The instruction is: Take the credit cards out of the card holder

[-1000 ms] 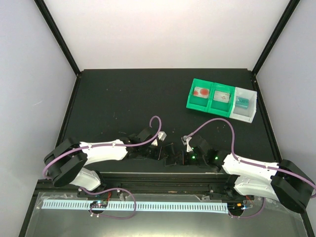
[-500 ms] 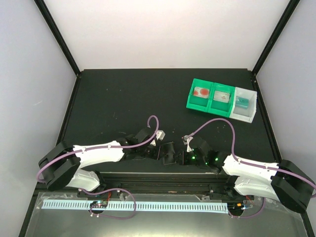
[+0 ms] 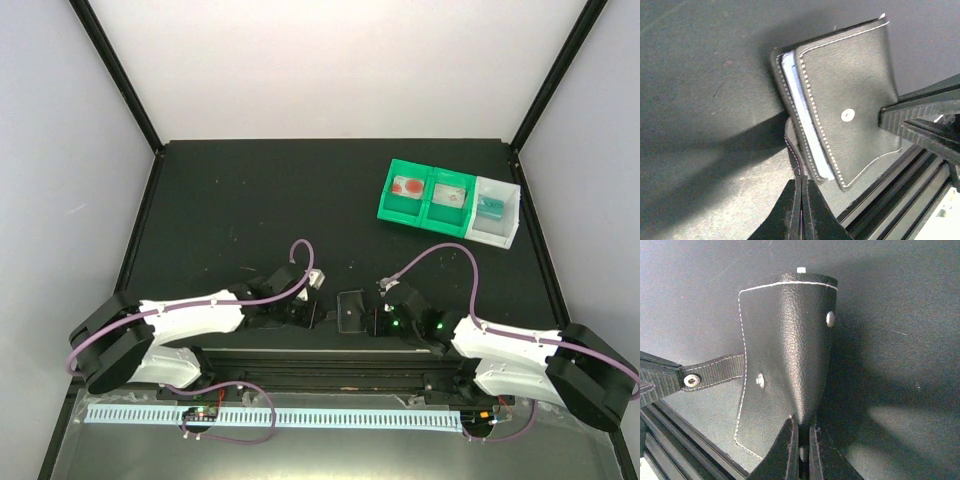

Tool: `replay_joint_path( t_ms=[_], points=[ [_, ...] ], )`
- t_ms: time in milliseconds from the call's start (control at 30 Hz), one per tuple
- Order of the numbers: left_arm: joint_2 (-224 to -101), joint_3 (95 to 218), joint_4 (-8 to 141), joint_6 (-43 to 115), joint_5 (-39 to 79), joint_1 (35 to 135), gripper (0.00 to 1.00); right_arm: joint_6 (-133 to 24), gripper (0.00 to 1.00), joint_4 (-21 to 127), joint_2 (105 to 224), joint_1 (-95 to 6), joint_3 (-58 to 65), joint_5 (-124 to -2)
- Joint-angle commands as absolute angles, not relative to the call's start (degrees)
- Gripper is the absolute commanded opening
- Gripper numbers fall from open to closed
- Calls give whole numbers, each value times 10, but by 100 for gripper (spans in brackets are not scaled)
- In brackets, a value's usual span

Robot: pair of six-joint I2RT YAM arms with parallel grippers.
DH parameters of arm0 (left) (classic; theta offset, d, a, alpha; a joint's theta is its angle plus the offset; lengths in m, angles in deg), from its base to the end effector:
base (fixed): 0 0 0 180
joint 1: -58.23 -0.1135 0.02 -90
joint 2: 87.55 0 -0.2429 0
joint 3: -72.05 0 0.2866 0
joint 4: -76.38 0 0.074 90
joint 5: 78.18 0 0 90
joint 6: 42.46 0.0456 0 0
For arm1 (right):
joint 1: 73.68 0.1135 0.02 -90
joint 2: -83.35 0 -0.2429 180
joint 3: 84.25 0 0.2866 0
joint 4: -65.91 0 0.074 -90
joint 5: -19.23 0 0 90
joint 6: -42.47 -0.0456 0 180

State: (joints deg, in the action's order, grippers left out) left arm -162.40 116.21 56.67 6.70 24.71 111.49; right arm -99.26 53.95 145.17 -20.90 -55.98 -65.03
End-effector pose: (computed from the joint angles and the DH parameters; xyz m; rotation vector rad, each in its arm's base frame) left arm 0.1584 -0.2292 0.1104 0.3987 2.6554 -0.9135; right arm 0.1342 0.1842 0.0841 -0.0769 2.5907 0.9176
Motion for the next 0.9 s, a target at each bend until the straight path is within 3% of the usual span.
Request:
replay_joint_path(
  t_ms=[0,133,867],
  points=[
    [-1597,1150,550,75,239,1111,2,-997,1,536,1458,-210,-567,-689],
    [-1580,1148,548,73,242,1111,2,-993,1,538,1469,-210,-563,-685],
    [-1489,1141,591,49,292,1111,2,-902,68,397,1443,-209,-444,-614]
  ],
)
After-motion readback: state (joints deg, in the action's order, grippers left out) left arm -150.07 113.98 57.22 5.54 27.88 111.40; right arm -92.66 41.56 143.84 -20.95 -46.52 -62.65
